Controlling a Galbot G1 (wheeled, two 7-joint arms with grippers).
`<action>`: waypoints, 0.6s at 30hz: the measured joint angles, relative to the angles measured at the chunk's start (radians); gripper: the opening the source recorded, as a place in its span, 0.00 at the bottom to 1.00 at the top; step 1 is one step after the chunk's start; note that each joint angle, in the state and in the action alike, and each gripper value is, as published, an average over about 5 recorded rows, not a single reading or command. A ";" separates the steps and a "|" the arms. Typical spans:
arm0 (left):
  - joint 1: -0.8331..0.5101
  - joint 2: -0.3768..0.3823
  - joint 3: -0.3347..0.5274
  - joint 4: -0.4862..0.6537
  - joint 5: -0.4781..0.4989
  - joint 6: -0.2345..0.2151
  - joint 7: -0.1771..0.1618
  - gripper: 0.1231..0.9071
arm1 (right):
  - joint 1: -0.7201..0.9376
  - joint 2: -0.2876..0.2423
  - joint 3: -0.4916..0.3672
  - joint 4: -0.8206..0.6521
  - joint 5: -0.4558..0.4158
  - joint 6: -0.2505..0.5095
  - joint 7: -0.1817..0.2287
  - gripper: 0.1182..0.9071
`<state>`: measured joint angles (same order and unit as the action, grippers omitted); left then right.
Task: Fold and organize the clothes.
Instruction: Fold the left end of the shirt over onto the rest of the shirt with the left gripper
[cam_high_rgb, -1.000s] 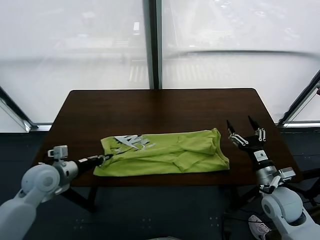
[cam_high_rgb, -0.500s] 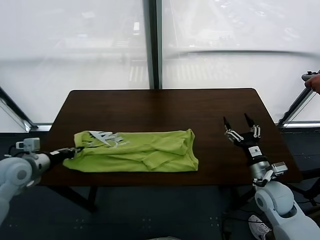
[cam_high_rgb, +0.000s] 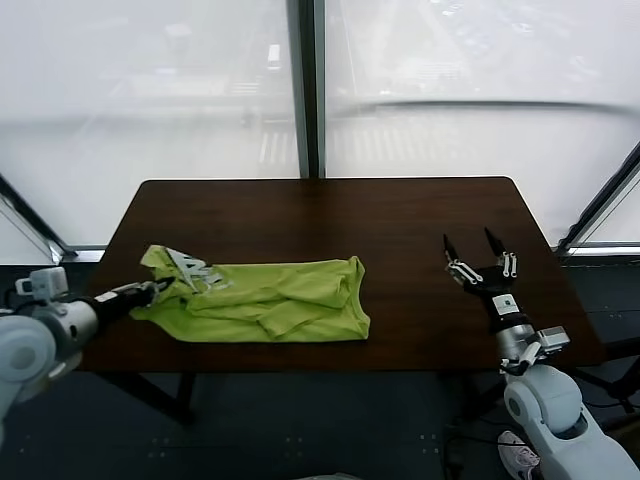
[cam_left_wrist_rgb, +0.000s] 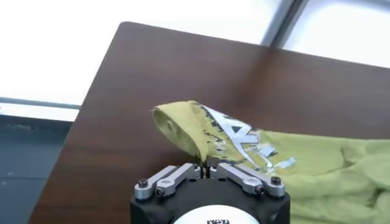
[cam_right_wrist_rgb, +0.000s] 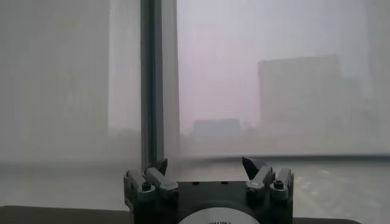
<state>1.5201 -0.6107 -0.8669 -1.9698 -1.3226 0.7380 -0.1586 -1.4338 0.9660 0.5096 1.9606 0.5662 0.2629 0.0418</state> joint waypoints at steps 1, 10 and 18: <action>-0.002 -0.008 0.002 -0.021 -0.015 0.000 -0.012 0.08 | -0.008 0.004 0.008 0.004 -0.002 -0.003 0.000 1.00; -0.099 -0.143 0.154 -0.164 -0.072 -0.001 -0.100 0.08 | -0.117 0.055 0.111 0.042 -0.049 -0.015 -0.002 1.00; -0.277 -0.301 0.398 -0.139 -0.076 -0.001 -0.158 0.08 | -0.210 0.111 0.192 0.057 -0.081 -0.009 -0.004 1.00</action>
<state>1.2432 -0.9115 -0.4689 -2.1092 -1.3983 0.7367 -0.3167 -1.6437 1.0775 0.7014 2.0179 0.4855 0.2536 0.0380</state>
